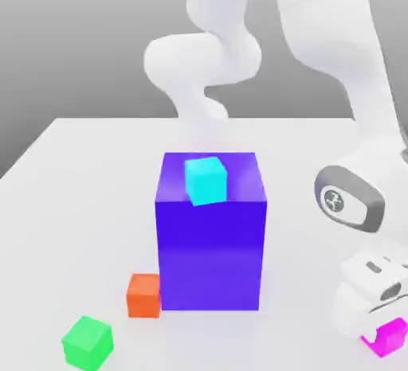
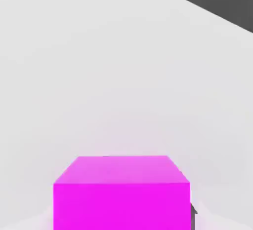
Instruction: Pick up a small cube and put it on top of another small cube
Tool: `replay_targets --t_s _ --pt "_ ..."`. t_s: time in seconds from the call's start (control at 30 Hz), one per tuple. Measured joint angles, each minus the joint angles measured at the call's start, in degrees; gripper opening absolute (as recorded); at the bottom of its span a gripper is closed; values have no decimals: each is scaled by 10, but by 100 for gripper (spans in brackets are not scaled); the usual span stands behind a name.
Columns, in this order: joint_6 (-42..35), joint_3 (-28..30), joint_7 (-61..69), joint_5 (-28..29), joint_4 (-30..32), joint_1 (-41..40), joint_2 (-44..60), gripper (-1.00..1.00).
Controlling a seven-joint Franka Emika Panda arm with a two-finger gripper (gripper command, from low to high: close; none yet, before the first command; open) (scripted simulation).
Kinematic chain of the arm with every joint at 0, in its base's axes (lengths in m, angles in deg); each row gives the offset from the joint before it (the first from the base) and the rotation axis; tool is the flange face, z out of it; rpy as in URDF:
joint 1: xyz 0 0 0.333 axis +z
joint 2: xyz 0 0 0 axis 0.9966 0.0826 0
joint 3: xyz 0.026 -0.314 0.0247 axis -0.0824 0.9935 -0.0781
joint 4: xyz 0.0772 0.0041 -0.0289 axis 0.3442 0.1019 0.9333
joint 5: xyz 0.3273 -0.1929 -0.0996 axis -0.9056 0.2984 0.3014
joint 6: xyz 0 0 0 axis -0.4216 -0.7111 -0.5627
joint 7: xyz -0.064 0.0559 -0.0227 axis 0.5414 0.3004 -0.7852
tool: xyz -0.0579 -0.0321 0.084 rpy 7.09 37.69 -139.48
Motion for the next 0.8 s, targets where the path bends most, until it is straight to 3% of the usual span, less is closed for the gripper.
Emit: replay_targets --t_s 0.1,0.53,0.67,0.7,0.8 --pt "-40 -13 20 -28 13 -23 -54 -100" --pt "-73 136 82 -127 67 -238 -149 -100" --pt "-32 174 108 -167 62 -304 -102 -100" --pt "-15 175 112 -174 59 -313 -83 100" --pt "-15 175 112 -174 59 -313 -83 100"
